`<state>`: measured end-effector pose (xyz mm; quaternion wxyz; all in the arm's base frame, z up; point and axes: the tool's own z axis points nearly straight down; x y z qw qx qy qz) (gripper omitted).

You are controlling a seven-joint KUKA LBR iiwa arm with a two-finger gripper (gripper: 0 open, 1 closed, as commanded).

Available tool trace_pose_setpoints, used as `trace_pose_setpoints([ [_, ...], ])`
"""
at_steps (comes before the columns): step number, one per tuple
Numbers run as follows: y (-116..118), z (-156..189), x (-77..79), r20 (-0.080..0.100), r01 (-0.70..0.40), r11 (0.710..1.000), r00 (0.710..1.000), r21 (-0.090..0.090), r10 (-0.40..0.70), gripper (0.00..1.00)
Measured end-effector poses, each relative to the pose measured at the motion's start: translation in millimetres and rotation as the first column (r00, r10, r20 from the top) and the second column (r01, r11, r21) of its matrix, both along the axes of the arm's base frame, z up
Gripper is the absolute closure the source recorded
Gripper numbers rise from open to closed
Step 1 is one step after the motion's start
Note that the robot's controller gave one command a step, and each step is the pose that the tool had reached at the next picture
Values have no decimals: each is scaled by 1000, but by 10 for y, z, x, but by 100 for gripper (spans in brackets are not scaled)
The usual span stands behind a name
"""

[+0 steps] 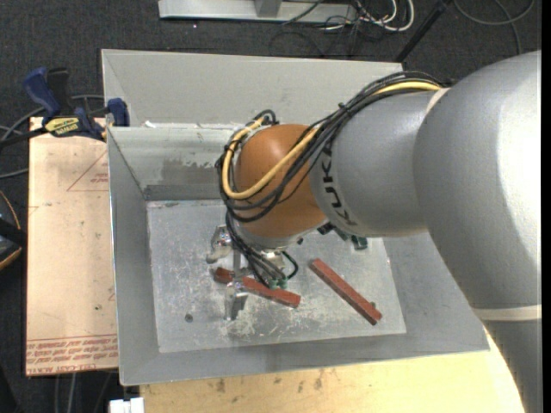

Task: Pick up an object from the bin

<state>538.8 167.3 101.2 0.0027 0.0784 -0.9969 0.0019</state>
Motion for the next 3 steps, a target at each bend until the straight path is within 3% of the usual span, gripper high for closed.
trace_pose_setpoints([
  [1,-472,-164,484,7,-22,1000,1000,6,22,100],
  [2,-472,-165,484,6,-22,1000,1000,6,22,100],
  [3,-697,1020,471,8,-63,998,998,6,63,100],
])
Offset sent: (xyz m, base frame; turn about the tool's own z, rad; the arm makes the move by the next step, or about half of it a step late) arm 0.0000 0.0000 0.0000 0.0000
